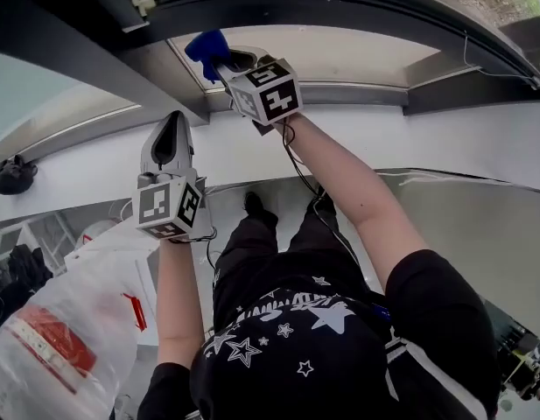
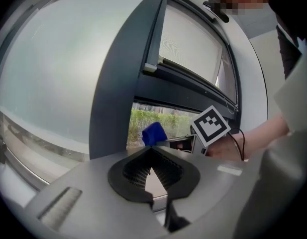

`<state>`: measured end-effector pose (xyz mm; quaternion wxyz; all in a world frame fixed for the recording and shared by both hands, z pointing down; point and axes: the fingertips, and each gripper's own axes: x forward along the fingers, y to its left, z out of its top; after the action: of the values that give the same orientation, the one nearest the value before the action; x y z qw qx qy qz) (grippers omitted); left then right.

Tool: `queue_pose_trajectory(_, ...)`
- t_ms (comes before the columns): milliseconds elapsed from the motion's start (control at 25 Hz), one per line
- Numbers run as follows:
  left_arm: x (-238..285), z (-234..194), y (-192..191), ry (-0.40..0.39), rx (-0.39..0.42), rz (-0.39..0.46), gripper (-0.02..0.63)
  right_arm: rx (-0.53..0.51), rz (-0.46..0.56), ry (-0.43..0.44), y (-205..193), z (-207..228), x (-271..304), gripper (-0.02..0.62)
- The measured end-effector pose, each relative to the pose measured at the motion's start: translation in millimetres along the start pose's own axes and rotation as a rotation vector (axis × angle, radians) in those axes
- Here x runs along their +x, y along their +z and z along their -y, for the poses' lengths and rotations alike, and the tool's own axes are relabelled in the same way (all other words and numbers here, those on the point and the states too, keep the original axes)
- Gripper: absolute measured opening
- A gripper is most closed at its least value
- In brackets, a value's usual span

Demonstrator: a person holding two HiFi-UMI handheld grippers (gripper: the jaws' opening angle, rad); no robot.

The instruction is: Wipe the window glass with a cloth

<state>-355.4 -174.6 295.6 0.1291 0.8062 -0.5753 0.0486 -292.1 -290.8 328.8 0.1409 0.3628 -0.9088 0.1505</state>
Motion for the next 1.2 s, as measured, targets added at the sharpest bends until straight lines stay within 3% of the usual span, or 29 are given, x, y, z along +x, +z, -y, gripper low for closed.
queue_pose_trajectory(280, 33, 63, -9, -0.052, 0.037, -0.046, 0.008, 0.061, 0.027, -0.085, -15, 73, -61, 0.075)
queue_pose_trajectory(920, 135, 280, -12, -0.252, 0.123, -0.107, 0.009, 0.16, 0.045, -0.291, -62, 278, -254, 0.075)
queue_pose_trajectory(1200, 174, 356, -11, -0.324, 0.171, -0.127, 0.008, 0.232, 0.092, -0.418, -80, 371, -338, 0.075)
